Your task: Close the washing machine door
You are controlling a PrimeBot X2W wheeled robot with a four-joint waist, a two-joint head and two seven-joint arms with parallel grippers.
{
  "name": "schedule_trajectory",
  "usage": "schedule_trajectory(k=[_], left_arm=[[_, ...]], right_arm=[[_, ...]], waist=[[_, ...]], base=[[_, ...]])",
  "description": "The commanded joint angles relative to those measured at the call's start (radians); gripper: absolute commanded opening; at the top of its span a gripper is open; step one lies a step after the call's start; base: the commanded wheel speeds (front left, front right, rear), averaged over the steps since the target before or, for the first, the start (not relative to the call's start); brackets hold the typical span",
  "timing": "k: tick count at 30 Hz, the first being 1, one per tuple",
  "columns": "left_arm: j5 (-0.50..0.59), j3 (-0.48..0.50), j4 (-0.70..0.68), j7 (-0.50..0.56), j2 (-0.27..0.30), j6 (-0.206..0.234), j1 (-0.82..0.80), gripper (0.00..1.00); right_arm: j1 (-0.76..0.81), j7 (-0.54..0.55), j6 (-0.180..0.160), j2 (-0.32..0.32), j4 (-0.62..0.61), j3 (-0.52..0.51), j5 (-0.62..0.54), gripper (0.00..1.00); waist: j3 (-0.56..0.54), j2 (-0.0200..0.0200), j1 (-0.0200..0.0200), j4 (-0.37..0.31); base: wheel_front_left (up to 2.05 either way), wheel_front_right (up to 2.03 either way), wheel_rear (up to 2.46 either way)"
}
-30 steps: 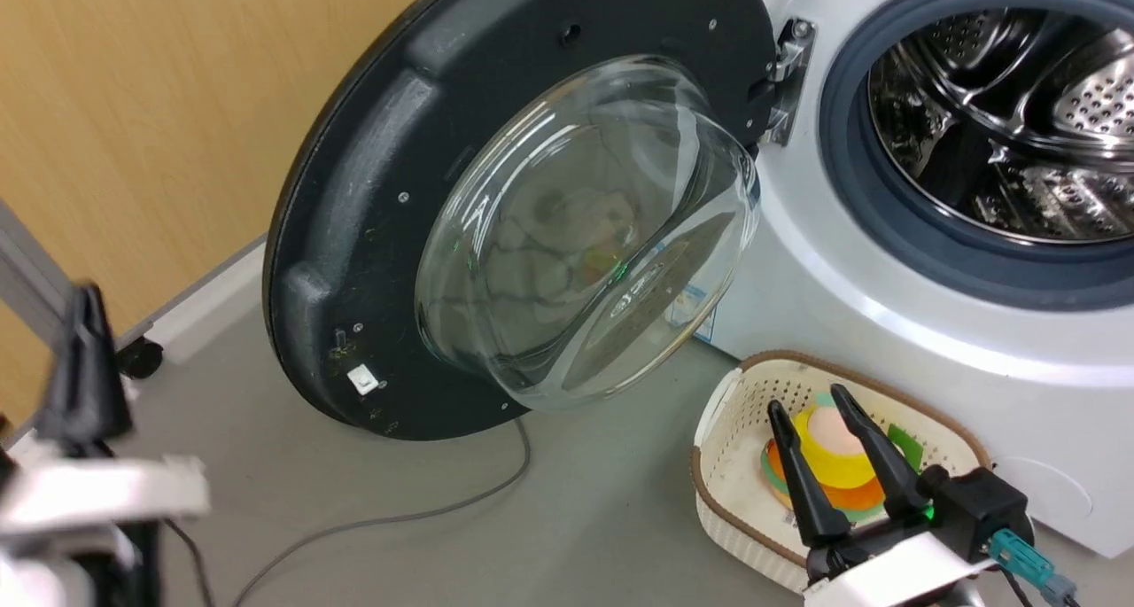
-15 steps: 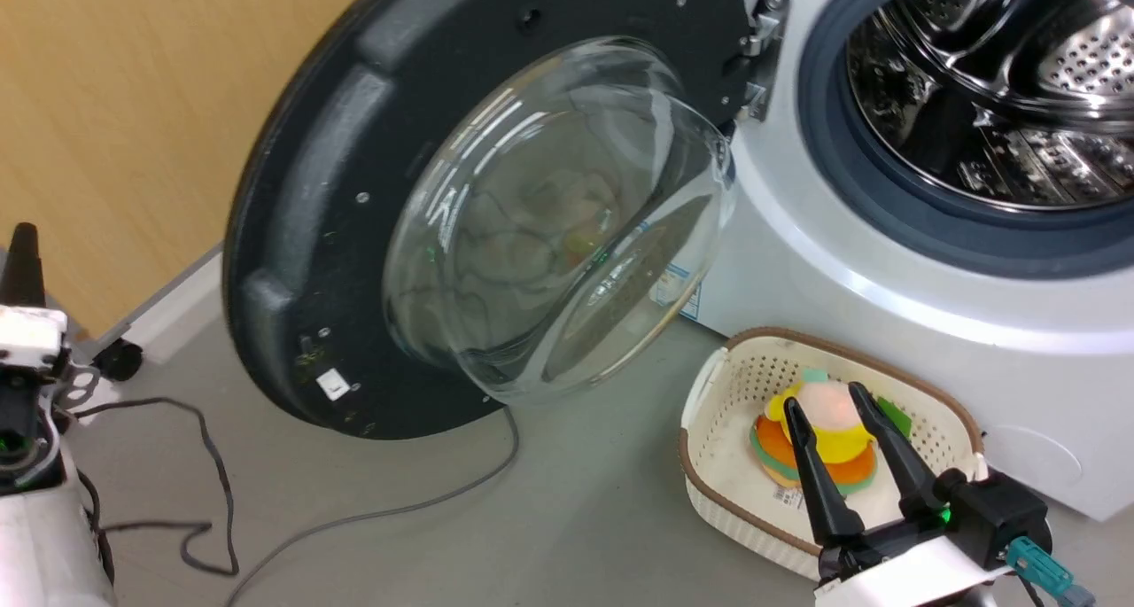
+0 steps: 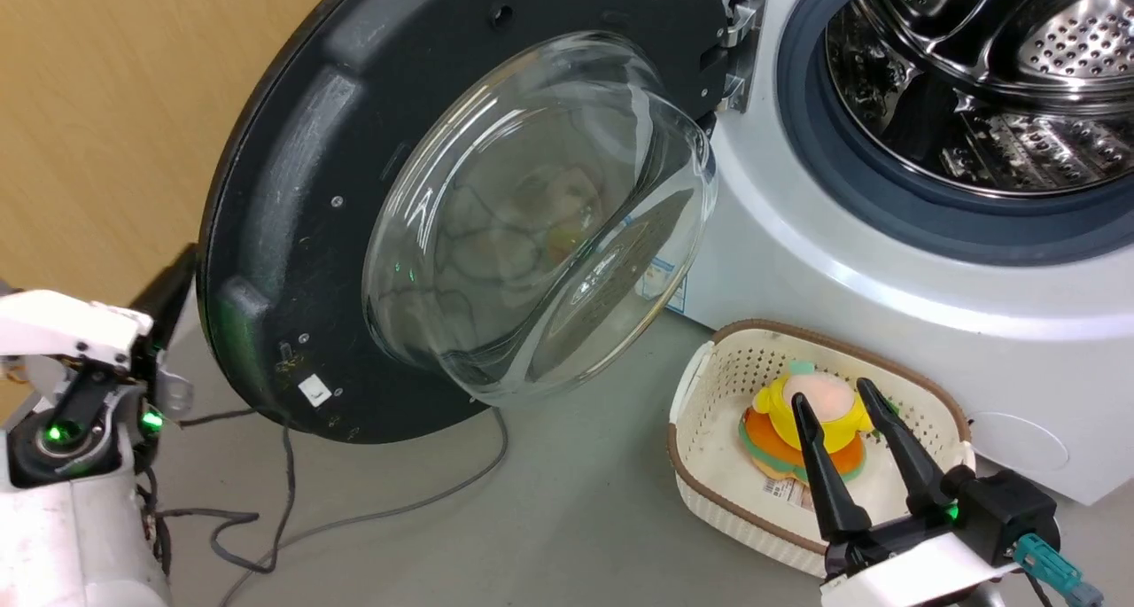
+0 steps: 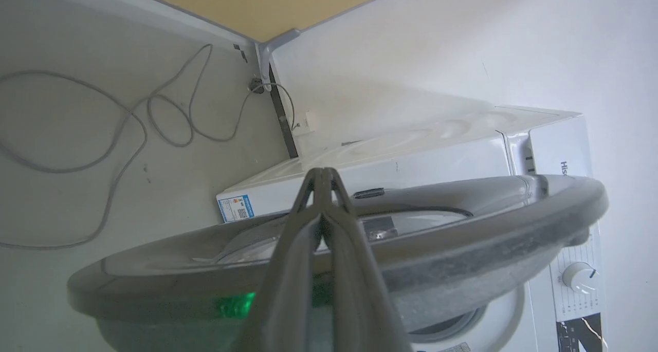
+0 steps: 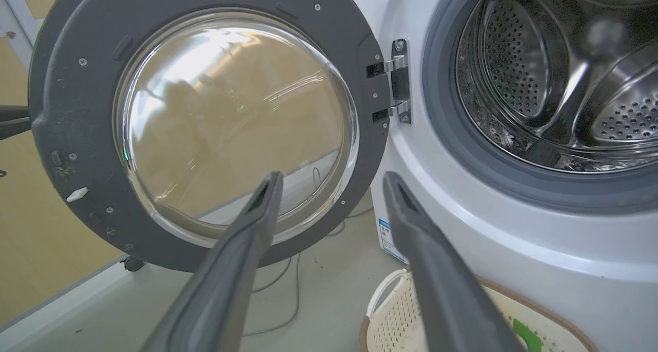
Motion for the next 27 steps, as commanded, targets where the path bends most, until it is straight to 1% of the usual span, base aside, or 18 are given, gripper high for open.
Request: schedule_trajectory(k=[1,6,11,16,22,27], left_arm=[[-0.006,-0.003,-0.007,0.01,-0.003,-0.005,0.018,0.0],[-0.019,-0.03,-0.057,0.074,-0.023,-0.013,0.069,0.0],[-0.026,-0.068,-0.137,0.149,-0.049,0.0,0.139,0.0],[-0.044,-0.124,-0.248,0.227,-0.087,0.01,0.229,0.0],[-0.101,-0.197,-0.389,0.279,-0.121,0.05,0.358,0.0],[-0.193,-0.259,-0.483,0.253,-0.128,0.098,0.444,0.0]], right_arm=[[-0.002,-0.001,0.001,0.0,0.001,-0.001,-0.004,1.0],[0.004,-0.003,0.001,0.007,0.01,-0.006,0.0,1.0],[0.019,-0.007,0.001,0.017,0.021,-0.022,0.005,1.0],[0.045,-0.01,0.001,0.027,0.028,-0.045,0.009,1.0],[0.056,-0.012,0.001,0.035,0.026,-0.056,0.01,1.0],[0.056,-0.013,0.001,0.039,0.025,-0.059,0.01,1.0]], waist=[[-0.004,0.0,0.0,-0.002],[-0.03,0.0,0.0,-0.012],[-0.064,0.0,0.0,-0.022],[-0.102,0.0,0.0,-0.031],[-0.124,0.0,0.0,-0.066],[-0.132,0.0,0.0,-0.119]], base=[[0.0,0.0,0.0],[0.0,0.0,0.0],[0.0,0.0,0.0],[0.0,0.0,0.0],[0.0,0.0,0.0],[0.0,0.0,0.0]])
